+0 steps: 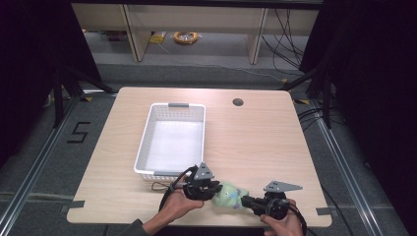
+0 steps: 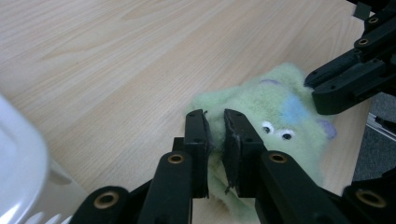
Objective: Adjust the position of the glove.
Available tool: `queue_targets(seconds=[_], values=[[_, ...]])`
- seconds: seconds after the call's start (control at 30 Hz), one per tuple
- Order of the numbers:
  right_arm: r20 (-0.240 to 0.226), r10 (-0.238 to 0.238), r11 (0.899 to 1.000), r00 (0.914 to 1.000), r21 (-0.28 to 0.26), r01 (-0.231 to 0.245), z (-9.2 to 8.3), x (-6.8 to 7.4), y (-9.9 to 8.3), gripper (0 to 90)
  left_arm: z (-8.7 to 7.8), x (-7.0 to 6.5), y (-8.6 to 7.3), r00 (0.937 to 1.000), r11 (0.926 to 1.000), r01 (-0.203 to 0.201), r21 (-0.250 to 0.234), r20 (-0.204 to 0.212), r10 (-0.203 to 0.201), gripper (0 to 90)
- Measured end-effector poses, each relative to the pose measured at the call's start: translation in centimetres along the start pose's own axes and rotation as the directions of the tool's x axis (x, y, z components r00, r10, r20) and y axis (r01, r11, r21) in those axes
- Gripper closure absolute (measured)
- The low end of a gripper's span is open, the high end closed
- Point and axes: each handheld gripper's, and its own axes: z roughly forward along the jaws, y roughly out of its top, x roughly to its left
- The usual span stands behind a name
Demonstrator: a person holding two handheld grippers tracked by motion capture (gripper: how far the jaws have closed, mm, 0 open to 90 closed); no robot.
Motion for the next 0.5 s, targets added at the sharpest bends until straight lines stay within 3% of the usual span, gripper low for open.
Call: queue_targets(seconds=[0.03, 0.07, 0.1, 0.13, 0.2, 0.23, 0.27, 0.3, 0.33, 0.37, 0.4, 0.43, 0.5], values=[[0.004, 0.006, 1.0, 1.0, 0.012, -0.006, 0.0, 0.1, 0.0, 79.9, -0.1, 0.2, 0.0, 0.9999, 0.9998, -0.013, 0.013, -0.001, 0.013, 78.0], [-0.004, 0.05, 0.999, 0.9988, 0.019, -0.05, -0.1, 0.4, -0.1, 78.6, 0.0, 0.3, -0.1, 1.0, 1.0, -0.007, 0.006, 0.001, 0.007, 77.6], [0.002, 0.032, 0.999, 0.9995, 0.012, -0.032, 0.0, 0.4, -0.1, 77.3, -0.2, 0.3, -0.1, 1.0, 0.9999, -0.007, 0.015, -0.005, 0.007, 77.0], [0.011, -0.007, 1.0, 0.9999, 0.015, 0.007, -0.1, 0.1, 0.0, 74.4, -0.1, 0.3, -0.1, 0.9999, 0.9999, 0.011, -0.008, 0.005, -0.011, 74.3], [0.005, -0.001, 1.0, 1.0, 0.009, 0.001, -0.1, 0.1, 0.0, 73.0, -0.6, 0.3, -0.1, 0.9997, 0.9997, 0.023, -0.01, -0.003, -0.023, 72.9], [0.005, 0.029, 1.0, 0.9996, 0.008, -0.029, -0.3, 0.3, 0.1, 71.3, -0.7, 0.3, -0.1, 0.9996, 0.9994, 0.029, -0.021, 0.001, -0.029, 69.8], [0.009, 0.028, 1.0, 0.9996, 0.002, -0.028, -0.4, 0.3, 0.2, 69.5, -0.9, 0.2, -0.1, 0.9994, 0.999, 0.035, -0.028, -0.005, -0.035, 67.5], [0.032, -0.005, 1.0, 0.9995, -0.004, 0.005, -0.5, 0.1, 0.3, 67.7, -1.3, 0.3, -0.2, 0.9992, 0.9991, 0.038, -0.018, 0.012, -0.038, 66.2], [0.051, 0.027, 1.0, 0.9983, -0.01, -0.027, -0.9, 0.4, 0.4, 65.0, -1.5, 0.2, -0.3, 0.9984, 0.998, 0.057, -0.027, 0.003, -0.057, 63.3], [0.048, 0.016, 0.999, 0.9987, -0.032, -0.014, -1.0, 0.3, 0.5, 63.7, -1.8, 0.3, -0.4, 0.9975, 0.9971, 0.069, -0.033, 0.014, -0.069, 61.3], [0.084, -0.011, 0.999, 0.9964, -0.04, 0.014, -1.3, 0.0, 0.6, 61.4, -2.0, 0.2, -0.4, 0.9968, 0.9965, 0.078, -0.03, 0.017, -0.078, 59.6], [0.075, 0.043, 0.998, 0.9963, -0.047, -0.04, -1.3, 0.3, 0.6, 59.7, -2.3, 0.2, -0.6, 0.9942, 0.9939, 0.104, -0.036, 0.028, -0.103, 58.1], [0.109, -0.011, 0.998, 0.9939, -0.058, 0.017, -1.4, -0.3, 0.7, 56.8, -2.6, 0.4, -0.8, 0.9854, 0.987, 0.158, -0.032, 0.071, -0.155, 53.5]])
